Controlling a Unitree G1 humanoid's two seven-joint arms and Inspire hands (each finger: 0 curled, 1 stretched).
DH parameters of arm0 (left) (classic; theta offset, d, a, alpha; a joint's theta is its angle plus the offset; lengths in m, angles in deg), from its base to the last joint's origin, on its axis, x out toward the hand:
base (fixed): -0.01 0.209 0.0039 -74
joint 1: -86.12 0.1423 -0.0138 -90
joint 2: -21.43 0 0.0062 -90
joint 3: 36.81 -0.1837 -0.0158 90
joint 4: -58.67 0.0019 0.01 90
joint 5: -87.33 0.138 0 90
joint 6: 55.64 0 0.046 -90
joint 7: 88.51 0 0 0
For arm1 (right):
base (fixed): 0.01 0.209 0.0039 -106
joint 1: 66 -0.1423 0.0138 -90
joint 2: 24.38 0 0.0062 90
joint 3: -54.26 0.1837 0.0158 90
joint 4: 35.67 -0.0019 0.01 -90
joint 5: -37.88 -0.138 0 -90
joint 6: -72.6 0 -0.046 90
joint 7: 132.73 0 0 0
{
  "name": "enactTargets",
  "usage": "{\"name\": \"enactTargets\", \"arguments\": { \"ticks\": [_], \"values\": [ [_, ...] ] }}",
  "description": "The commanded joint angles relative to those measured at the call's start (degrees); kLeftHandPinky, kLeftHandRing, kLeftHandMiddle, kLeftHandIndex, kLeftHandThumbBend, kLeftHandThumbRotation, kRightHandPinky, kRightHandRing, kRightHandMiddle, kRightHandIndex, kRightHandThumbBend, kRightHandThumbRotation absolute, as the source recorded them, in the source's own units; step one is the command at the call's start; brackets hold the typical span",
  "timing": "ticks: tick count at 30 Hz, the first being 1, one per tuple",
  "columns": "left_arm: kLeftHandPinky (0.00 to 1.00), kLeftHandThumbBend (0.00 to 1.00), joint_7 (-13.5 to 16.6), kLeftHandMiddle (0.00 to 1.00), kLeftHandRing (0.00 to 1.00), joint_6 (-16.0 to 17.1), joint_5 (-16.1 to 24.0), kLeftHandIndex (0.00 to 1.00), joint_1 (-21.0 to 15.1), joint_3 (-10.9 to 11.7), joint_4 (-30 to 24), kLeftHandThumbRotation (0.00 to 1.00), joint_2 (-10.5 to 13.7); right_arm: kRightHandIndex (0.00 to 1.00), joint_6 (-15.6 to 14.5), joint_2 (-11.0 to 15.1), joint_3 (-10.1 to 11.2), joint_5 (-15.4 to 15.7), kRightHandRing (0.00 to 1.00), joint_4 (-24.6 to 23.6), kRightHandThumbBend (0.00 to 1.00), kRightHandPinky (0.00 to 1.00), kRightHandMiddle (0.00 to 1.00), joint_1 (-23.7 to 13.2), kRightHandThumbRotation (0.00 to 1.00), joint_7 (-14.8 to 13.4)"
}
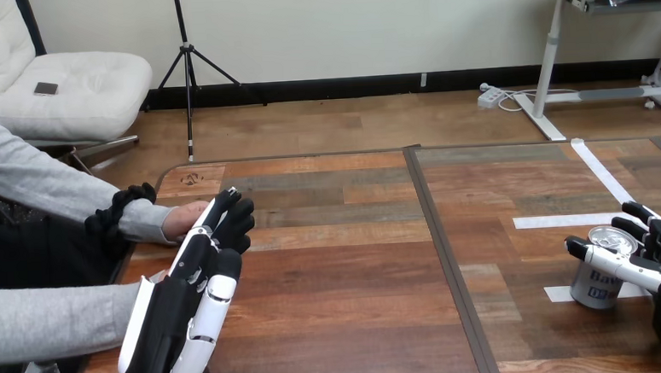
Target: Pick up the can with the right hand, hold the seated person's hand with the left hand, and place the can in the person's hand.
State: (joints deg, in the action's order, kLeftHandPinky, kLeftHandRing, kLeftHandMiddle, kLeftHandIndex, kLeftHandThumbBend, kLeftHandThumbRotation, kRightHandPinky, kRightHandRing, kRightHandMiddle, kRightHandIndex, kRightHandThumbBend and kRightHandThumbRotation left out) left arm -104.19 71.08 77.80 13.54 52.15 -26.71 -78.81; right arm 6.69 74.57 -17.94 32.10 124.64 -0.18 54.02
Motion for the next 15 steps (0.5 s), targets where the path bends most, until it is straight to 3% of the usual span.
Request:
{"name": "enactTargets", "arguments": {
  "ticks": [1,7,15],
  "values": [
    [0.9,0.52,-0.16,0.9,0.91,0.76,-0.55,0.91,-2.59,0.41,-2.52,0.82,-0.12,0.88,-0.15,1.63,-0.6,0.6,0.89,-1.37,1.0,0.88,0.87,-4.95,0.03,-0.53],
    [0.9,0.49,-0.49,0.9,0.91,1.34,-0.82,0.91,-2.69,0.37,-2.15,0.83,-0.22,0.88,0.24,2.4,-2.16,2.75,0.89,-1.51,1.0,0.88,0.86,-4.46,0.03,-1.37],
    [0.89,0.5,0.12,0.9,0.9,0.87,-0.08,0.9,-2.16,0.44,-2.85,0.83,-0.38,0.88,0.52,2.73,-1.87,2.69,0.89,-1.32,1.0,0.88,0.86,-4.02,0.02,-0.47]
  ]
}}
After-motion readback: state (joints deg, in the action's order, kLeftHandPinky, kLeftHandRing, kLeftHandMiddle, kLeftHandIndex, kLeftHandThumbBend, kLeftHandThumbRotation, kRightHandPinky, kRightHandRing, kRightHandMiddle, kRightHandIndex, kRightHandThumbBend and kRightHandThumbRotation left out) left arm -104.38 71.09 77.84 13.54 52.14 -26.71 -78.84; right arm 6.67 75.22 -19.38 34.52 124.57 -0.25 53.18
